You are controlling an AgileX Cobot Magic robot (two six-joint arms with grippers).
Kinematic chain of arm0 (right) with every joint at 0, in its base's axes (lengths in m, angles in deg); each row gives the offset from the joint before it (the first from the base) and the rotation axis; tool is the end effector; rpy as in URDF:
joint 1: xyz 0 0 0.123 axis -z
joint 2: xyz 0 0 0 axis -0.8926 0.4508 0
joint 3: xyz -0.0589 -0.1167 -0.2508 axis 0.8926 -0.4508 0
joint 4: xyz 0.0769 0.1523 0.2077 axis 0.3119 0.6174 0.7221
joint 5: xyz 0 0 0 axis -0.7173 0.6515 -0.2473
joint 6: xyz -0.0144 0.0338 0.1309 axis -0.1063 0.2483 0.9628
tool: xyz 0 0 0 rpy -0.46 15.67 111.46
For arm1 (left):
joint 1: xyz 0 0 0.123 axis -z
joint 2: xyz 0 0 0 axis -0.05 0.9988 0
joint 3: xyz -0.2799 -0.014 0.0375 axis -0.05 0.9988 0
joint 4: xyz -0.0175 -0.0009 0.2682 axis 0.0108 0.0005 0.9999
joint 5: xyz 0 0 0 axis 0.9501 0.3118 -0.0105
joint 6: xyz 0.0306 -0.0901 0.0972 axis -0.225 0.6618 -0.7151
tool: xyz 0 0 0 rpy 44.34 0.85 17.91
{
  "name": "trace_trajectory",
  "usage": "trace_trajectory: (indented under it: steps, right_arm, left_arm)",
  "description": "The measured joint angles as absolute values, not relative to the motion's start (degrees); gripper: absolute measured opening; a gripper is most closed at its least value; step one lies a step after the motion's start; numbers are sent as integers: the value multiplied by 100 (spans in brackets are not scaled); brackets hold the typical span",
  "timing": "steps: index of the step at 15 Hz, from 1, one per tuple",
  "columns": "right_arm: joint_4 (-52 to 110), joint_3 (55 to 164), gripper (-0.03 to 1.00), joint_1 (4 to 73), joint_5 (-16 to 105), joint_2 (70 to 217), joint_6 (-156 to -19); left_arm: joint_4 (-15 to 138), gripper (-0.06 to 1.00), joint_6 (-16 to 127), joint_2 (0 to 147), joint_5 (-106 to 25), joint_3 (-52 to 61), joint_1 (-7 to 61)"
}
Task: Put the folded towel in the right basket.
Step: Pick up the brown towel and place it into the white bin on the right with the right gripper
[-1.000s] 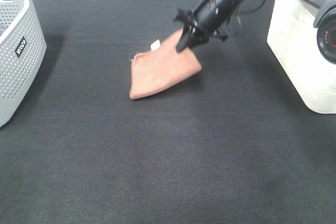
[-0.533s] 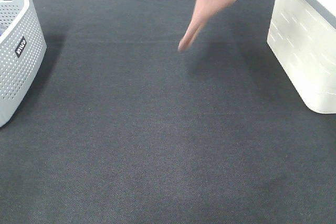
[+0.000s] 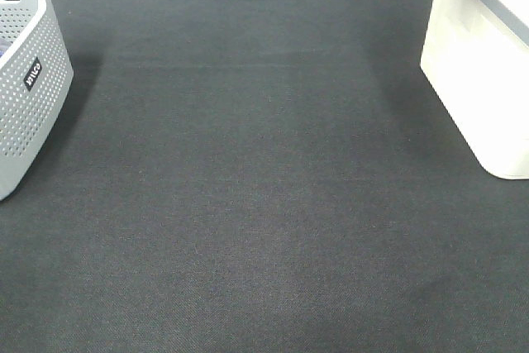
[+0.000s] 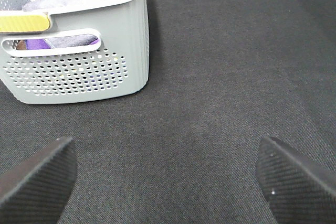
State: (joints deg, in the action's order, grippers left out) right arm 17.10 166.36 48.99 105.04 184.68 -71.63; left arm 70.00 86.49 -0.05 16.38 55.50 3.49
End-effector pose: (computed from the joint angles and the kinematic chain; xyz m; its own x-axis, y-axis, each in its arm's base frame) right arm 0.4667 0.1093 0.4155 -0.6092 -0.3044 -0.7323 -0.2914 0.9447 -0.1503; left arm 0.0519 -0.0103 0.2661 -0.4458 0.0194 -0.8949 0.0812 0.9965 -0.0188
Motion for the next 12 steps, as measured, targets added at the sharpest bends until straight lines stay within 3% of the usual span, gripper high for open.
trace_trajectory:
  steps: [8,12]
  right_arm:
    - [3131,16636,1,7243,10515,18428,-7025]
    - [3263,16361,1,7632,10504,18606,-7020]
  left_arm:
    - [7000,88,8649,-5,1638,5550,349]
    - [7000,88,8649,-5,1638,5550,349]
